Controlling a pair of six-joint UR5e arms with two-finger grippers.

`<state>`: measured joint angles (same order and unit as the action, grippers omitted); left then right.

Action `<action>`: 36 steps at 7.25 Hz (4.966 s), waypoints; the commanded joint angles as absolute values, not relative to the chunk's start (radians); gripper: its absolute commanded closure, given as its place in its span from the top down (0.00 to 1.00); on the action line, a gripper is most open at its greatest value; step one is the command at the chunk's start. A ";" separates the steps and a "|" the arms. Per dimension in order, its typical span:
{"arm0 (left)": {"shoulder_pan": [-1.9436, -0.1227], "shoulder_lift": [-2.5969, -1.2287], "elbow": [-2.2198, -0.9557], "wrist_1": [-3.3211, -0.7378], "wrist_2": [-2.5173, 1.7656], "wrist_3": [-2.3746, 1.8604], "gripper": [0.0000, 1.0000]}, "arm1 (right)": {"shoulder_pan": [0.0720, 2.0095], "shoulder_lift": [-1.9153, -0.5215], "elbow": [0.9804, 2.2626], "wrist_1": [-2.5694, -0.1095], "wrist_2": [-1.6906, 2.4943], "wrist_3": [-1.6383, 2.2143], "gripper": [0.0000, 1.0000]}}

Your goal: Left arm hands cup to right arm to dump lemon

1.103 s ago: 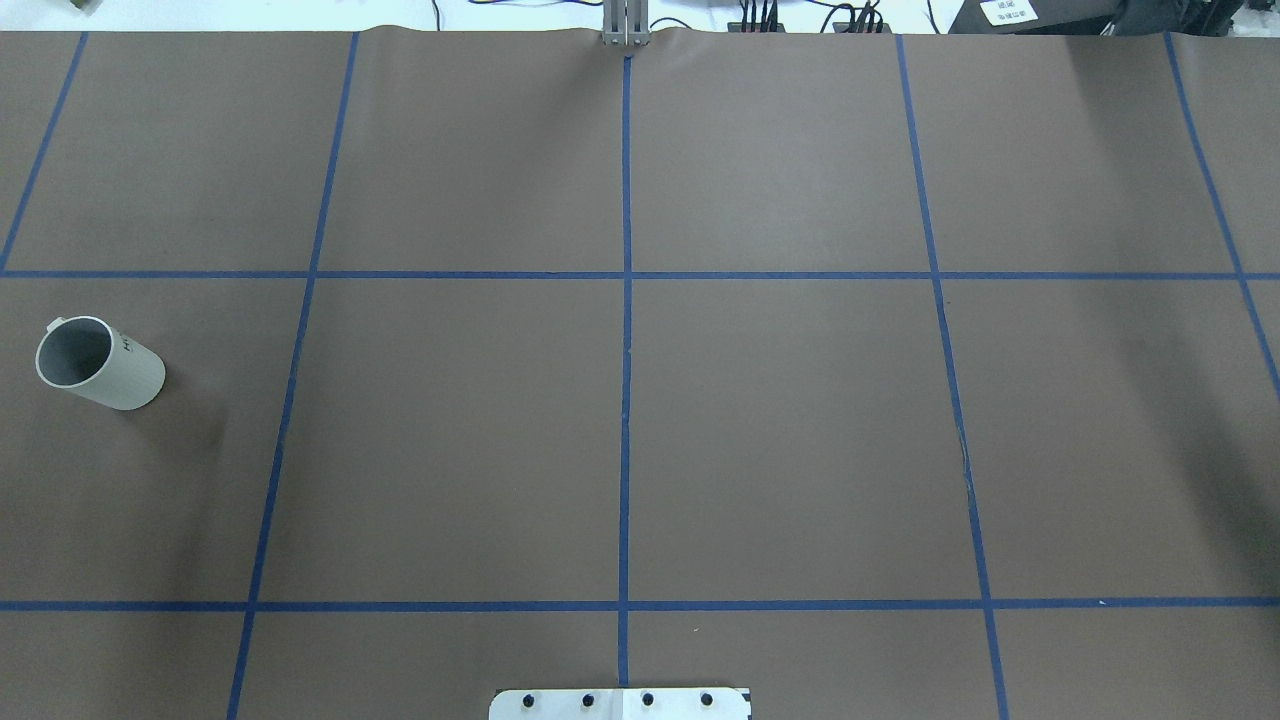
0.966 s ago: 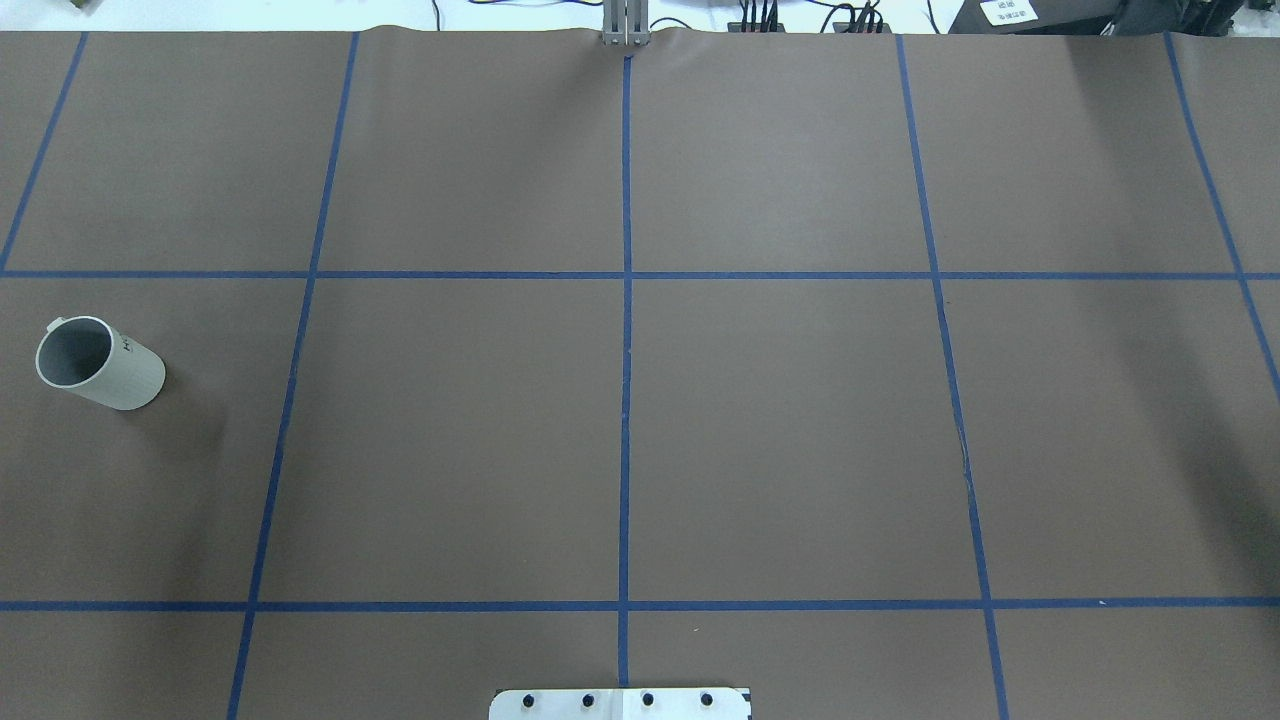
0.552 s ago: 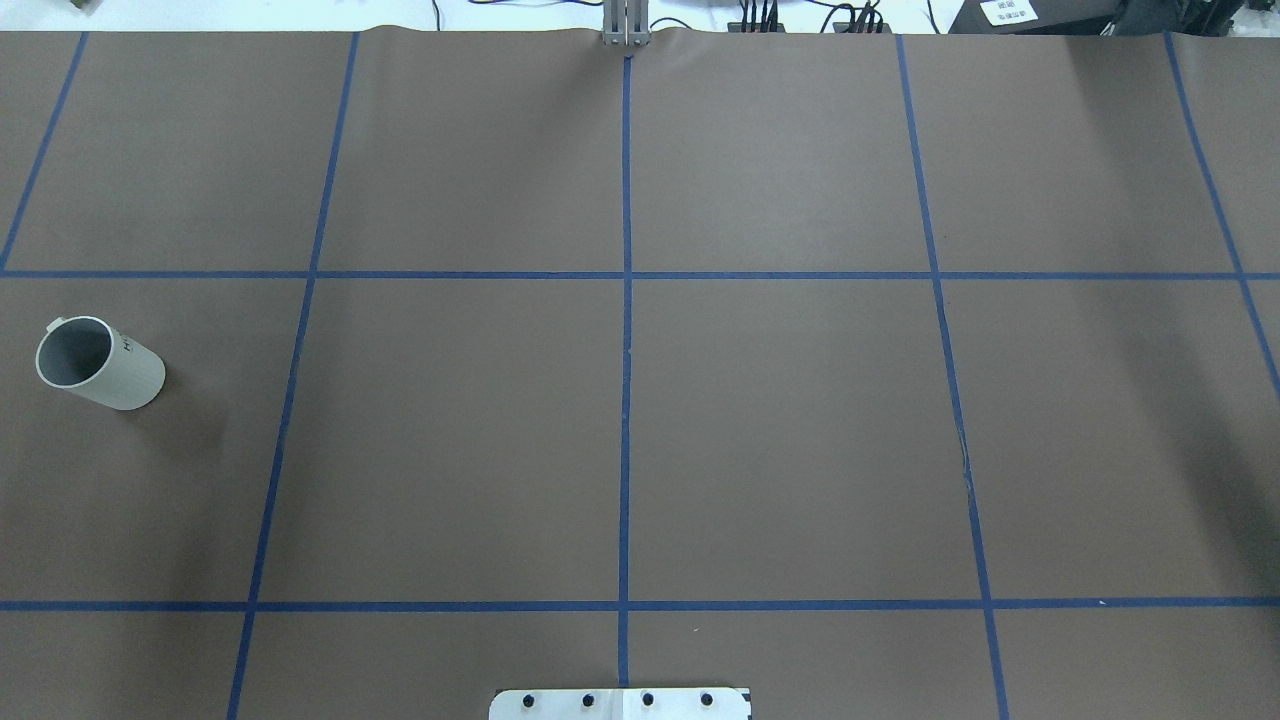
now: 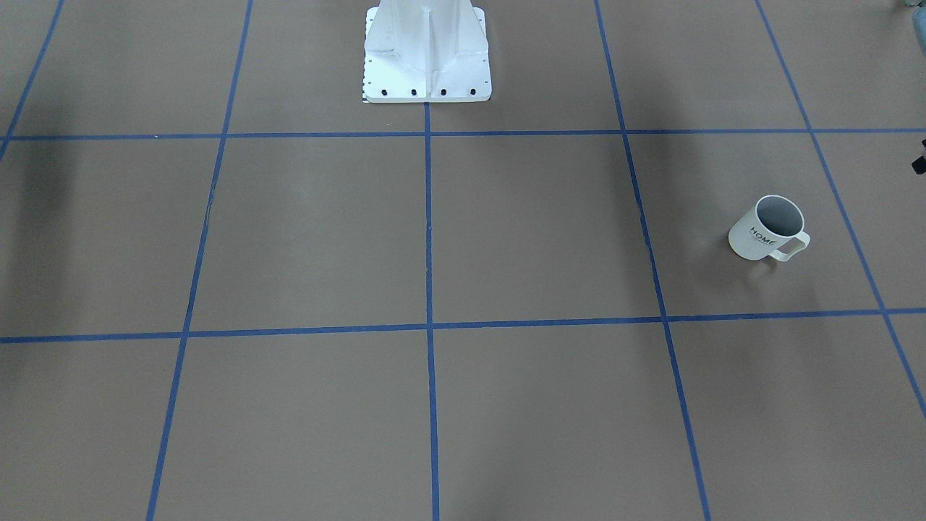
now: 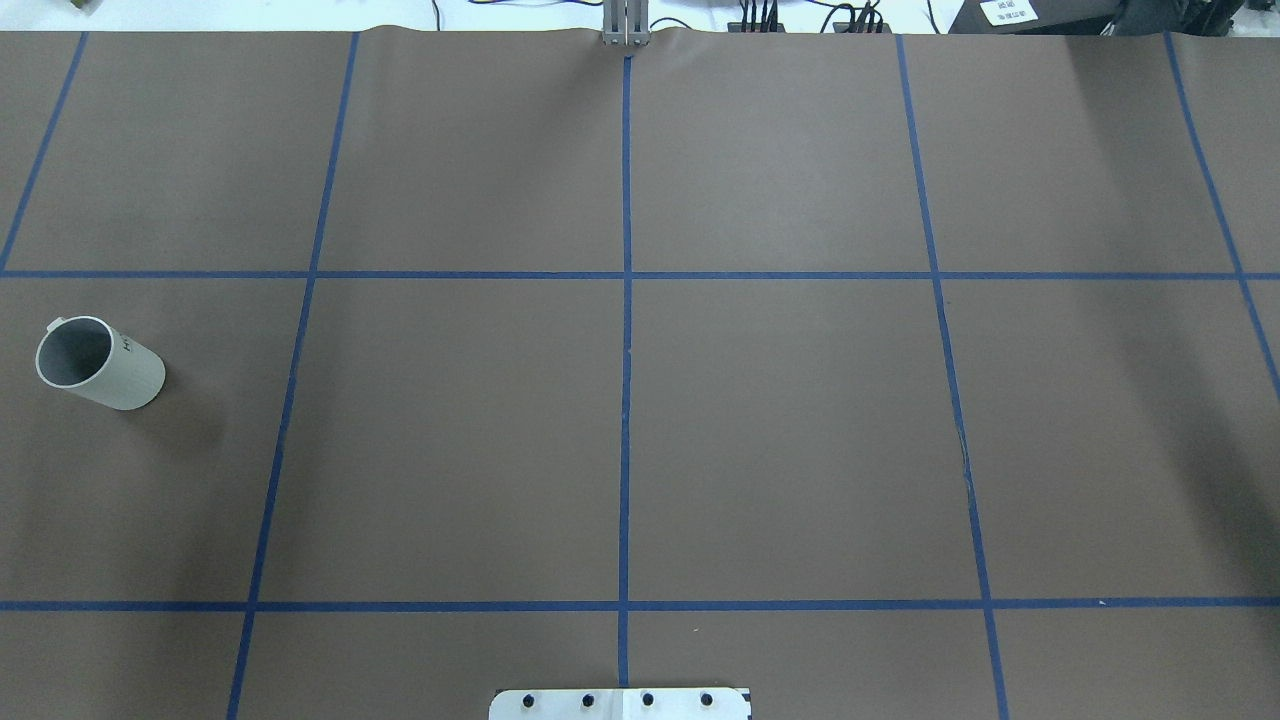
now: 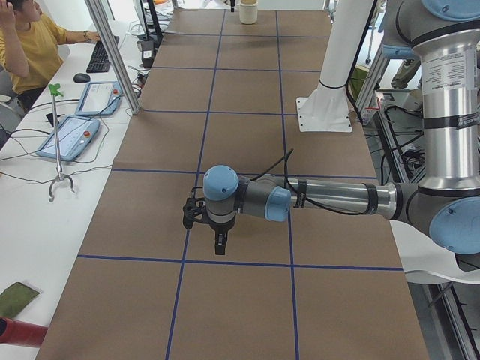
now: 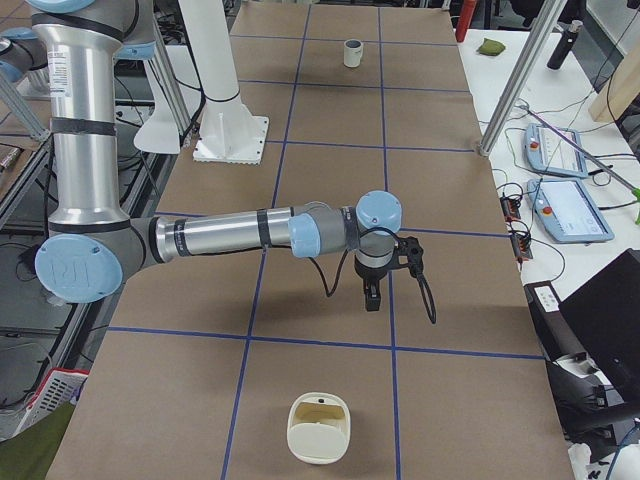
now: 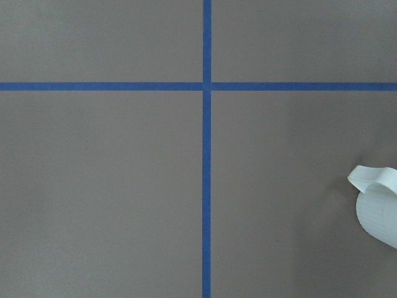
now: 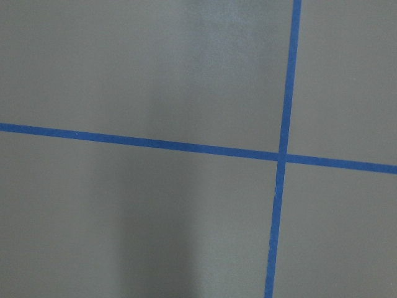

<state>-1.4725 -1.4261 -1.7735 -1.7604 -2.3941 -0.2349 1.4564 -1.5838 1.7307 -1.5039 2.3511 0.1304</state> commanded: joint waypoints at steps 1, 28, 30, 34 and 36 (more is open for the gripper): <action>-1.355 -1.439 -1.804 -1.952 -2.407 -0.512 1.00 | 1.442 -1.585 1.729 -1.451 2.358 0.138 1.00; -0.933 -2.230 -1.811 -1.330 -2.358 -1.321 0.00 | 0.943 -1.318 1.791 -1.002 2.167 0.836 1.00; -0.922 -2.380 -1.685 -1.263 -2.356 -1.400 0.00 | 0.750 -1.289 1.880 -1.002 1.804 0.836 1.00; -0.896 -2.538 -1.509 -1.264 -2.355 -1.511 0.00 | 0.461 -1.206 1.931 -1.003 1.314 0.838 1.00; -0.884 -2.612 -1.413 -1.264 -2.355 -1.535 0.00 | 0.337 -1.189 1.930 -1.003 1.096 0.825 1.00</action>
<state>-0.8887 -2.5766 -1.4584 -1.2638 -2.3547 -1.5199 0.4107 -1.1993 1.9294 -1.0032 1.2242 0.8307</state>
